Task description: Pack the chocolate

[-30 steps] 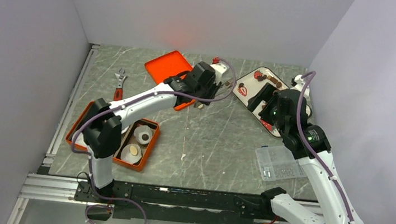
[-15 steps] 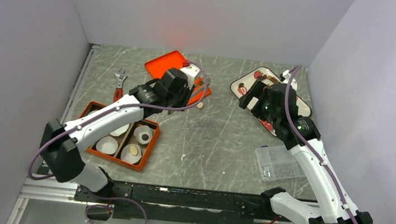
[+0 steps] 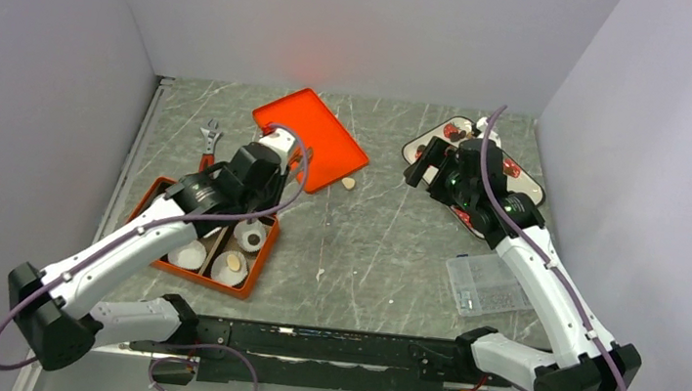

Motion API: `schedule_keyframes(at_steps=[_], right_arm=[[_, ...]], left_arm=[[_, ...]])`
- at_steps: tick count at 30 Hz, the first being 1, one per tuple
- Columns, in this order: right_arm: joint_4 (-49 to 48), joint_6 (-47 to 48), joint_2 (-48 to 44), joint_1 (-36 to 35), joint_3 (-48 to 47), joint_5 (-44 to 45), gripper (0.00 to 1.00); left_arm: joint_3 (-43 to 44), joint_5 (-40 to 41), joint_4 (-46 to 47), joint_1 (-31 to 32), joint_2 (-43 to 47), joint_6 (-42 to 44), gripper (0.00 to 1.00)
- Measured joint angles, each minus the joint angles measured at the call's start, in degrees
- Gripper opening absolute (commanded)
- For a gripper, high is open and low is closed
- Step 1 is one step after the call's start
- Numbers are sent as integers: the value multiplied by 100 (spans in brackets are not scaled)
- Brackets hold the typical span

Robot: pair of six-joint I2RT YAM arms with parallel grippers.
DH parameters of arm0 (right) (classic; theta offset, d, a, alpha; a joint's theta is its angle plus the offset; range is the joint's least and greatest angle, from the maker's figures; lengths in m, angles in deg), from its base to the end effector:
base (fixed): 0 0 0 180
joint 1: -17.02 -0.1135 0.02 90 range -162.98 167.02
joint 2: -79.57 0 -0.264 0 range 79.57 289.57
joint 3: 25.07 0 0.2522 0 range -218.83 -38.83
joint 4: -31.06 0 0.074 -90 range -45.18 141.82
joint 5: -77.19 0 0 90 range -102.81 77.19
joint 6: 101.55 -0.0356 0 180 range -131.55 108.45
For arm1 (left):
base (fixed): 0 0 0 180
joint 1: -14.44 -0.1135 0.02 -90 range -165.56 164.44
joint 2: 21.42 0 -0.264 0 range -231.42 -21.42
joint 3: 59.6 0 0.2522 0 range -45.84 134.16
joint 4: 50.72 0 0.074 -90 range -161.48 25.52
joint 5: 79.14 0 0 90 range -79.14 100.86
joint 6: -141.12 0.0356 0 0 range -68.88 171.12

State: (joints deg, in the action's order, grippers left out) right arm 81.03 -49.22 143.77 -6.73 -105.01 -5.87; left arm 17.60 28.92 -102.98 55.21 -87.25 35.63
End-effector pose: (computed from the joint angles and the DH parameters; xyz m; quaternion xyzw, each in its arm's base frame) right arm 0.2198 0.0920 0.3581 0.1350 0.8723 0.1924 0.4287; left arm 0.1895 -0.1488 0.3335 0.1329 0.8908 -0.0676 0.4292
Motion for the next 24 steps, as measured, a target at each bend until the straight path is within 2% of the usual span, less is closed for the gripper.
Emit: schedule_keyframes(at_steps=[8, 24], right_arm=[[-179, -2, 271, -184, 4, -157, 100], [-382, -4, 962, -706, -142, -284, 100]], left_arm=[[-264, 400, -793, -55, 817, -435, 36], [-431, 984, -2518, -149, 1694, -1576, 36]])
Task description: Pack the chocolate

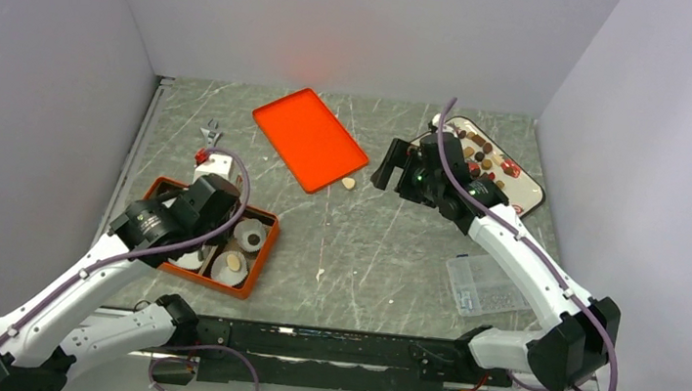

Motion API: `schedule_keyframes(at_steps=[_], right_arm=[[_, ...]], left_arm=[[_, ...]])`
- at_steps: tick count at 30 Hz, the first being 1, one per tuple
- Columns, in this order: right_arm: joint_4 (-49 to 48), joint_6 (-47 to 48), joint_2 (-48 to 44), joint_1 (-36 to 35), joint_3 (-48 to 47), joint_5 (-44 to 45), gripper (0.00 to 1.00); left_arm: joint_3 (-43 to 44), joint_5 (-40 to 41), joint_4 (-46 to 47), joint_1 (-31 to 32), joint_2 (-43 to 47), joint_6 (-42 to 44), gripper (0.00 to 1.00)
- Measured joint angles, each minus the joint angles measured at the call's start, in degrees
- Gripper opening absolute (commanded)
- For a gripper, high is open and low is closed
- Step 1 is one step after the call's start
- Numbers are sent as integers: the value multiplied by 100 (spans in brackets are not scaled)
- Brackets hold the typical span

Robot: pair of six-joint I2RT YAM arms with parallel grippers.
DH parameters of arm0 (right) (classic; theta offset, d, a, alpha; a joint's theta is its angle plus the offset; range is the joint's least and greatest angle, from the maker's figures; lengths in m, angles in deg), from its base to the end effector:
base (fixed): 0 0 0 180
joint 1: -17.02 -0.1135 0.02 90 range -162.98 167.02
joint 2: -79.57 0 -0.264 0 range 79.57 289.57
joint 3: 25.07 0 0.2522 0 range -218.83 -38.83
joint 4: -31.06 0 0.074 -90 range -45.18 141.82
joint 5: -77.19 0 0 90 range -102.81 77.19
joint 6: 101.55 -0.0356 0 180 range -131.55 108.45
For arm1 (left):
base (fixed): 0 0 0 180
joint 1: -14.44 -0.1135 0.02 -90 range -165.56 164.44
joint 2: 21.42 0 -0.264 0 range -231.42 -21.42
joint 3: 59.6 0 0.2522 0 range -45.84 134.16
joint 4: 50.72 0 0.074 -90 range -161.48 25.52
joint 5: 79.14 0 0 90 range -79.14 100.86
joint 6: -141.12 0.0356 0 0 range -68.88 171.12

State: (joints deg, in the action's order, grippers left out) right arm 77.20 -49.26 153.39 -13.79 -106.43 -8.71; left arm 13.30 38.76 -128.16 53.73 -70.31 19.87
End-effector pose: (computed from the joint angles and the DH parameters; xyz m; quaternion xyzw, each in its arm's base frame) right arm 0.2435 0.1423 0.3318 0.0697 0.8979 0.2173 0.3763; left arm 0.1186 -0.0755 0.3303 -0.0108 0.9245 0.0111 0.3808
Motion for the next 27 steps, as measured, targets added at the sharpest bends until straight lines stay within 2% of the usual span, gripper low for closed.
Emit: schedule_keyframes(at_steps=[11, 27], right_arm=[[-127, 9, 199, -129, -122, -81, 100], [-153, 90, 210, -164, -125, -317, 100]], left_arm=[[-98, 201, -837, -136, 87, -719, 38], [-295, -24, -678, -1045, -234, -723, 40]])
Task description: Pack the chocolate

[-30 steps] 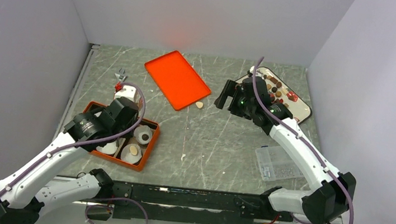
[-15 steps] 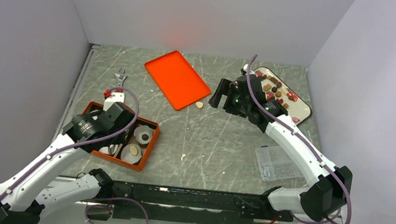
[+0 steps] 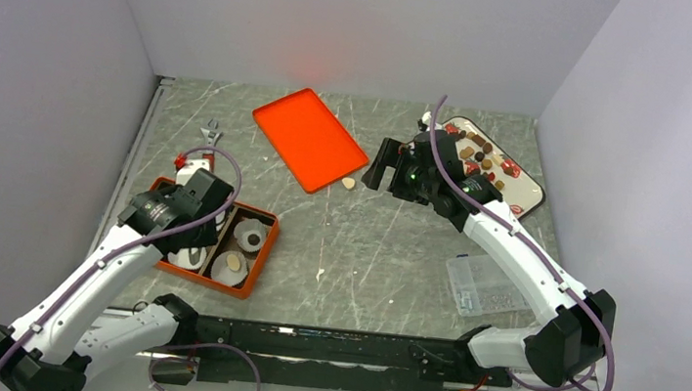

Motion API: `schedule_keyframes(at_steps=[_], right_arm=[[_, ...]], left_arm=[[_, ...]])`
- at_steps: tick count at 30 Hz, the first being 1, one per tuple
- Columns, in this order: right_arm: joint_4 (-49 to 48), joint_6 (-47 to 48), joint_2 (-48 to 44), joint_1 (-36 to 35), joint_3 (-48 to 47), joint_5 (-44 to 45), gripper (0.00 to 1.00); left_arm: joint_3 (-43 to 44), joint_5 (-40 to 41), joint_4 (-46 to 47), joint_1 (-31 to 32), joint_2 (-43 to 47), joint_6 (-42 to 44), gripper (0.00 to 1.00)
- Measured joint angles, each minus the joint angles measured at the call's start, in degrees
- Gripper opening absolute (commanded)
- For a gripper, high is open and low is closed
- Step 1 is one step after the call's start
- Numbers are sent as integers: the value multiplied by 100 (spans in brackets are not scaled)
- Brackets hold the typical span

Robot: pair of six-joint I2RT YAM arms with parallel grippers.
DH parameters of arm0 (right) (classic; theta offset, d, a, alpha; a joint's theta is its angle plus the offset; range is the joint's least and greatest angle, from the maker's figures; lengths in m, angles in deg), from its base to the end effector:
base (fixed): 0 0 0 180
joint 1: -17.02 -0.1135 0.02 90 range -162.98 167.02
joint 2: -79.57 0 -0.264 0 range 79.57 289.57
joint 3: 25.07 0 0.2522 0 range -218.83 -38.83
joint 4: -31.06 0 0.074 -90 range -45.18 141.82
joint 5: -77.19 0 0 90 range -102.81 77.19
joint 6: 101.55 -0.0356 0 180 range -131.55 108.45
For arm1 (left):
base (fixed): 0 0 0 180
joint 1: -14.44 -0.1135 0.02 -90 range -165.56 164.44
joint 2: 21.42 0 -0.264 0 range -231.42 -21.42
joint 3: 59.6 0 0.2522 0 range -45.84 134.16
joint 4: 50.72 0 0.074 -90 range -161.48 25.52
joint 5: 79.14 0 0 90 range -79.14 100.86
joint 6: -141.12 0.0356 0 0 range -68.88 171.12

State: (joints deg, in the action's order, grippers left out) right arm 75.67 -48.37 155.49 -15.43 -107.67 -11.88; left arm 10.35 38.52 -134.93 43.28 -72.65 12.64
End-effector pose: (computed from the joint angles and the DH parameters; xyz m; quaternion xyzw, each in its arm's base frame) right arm 0.2473 0.1566 0.3315 0.0378 0.8977 0.2435 0.3653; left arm 0.1283 -0.0518 0.3043 -0.1303 0.9413 0.0802 0.3010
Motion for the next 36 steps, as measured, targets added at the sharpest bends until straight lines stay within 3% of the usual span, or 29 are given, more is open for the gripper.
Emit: schedule_keyframes(at_steps=[23, 36], right_arm=[[-59, 63, -103, -101, 98, -146, 100], [116, 59, -361, -127, 111, 522, 100]], left_arm=[[-94, -234, 297, -284, 13, 293, 42], [938, -1021, 1019, -275, -568, 946, 44]])
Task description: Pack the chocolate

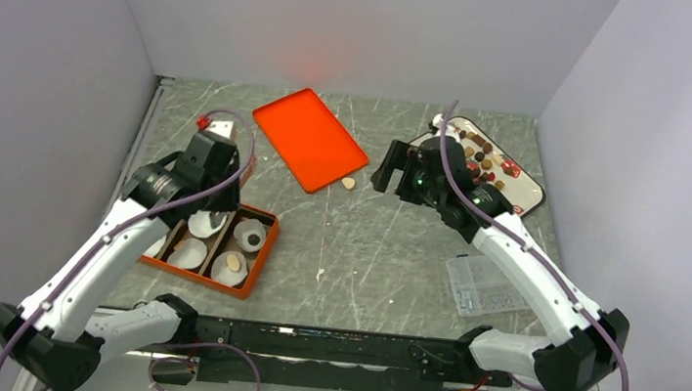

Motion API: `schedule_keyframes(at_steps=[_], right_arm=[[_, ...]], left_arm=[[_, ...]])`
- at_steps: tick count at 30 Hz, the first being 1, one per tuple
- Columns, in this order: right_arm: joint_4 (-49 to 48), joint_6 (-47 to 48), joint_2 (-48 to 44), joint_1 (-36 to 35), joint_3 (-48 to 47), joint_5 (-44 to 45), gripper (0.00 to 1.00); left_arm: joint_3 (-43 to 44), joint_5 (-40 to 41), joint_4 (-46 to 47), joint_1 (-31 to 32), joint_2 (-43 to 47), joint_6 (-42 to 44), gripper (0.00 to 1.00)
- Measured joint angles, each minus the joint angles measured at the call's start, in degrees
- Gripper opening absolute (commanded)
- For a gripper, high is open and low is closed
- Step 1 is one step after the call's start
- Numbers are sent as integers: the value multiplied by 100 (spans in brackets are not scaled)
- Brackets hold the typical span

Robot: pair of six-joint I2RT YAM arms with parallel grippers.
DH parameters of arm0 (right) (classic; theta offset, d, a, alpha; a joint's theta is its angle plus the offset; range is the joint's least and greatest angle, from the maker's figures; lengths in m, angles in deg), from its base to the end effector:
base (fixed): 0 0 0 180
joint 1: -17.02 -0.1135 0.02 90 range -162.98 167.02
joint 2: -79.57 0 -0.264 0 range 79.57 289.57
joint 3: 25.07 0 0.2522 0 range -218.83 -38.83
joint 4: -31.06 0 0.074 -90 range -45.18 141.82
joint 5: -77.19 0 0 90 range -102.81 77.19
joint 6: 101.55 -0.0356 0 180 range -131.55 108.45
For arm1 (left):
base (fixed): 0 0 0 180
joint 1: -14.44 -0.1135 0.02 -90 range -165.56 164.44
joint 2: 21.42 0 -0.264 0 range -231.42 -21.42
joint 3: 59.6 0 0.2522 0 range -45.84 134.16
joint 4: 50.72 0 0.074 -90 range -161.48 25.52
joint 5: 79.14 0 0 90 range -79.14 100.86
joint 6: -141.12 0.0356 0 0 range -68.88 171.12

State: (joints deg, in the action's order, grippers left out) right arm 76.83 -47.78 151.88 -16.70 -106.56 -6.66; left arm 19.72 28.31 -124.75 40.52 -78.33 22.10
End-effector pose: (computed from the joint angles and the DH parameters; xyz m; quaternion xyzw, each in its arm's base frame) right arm 0.2322 0.1504 0.3400 0.0436 0.8913 0.2180 0.3952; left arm 0.1628 -0.0678 0.3462 -0.0738 0.9319 -0.0233 0.3543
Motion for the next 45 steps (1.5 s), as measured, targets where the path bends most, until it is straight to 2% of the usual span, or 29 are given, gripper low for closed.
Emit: schedule_keyframes(at_steps=[22, 29, 36, 41, 45], right_arm=[[1058, -782, -2063, 4, -11, 2461, 100], [1250, -837, -2310, 4, -133, 2730, 100], [1366, -800, -2415, 4, -404, 2817, 100], [1633, -730, -2446, 52, -461, 2957, 100], [1729, -728, -2470, 52, -466, 2964, 100]], left_arm=[[3171, -1233, 2632, 1519, -4428, 1248, 46], [3735, -1530, 3327, 2033, -5396, 1679, 49], [4811, -1727, 3676, 2520, -6511, 2262, 50], [5501, -1821, 3692, 2634, -7160, 2529, 51], [5628, -1823, 3700, 2629, -7396, 2664, 51]])
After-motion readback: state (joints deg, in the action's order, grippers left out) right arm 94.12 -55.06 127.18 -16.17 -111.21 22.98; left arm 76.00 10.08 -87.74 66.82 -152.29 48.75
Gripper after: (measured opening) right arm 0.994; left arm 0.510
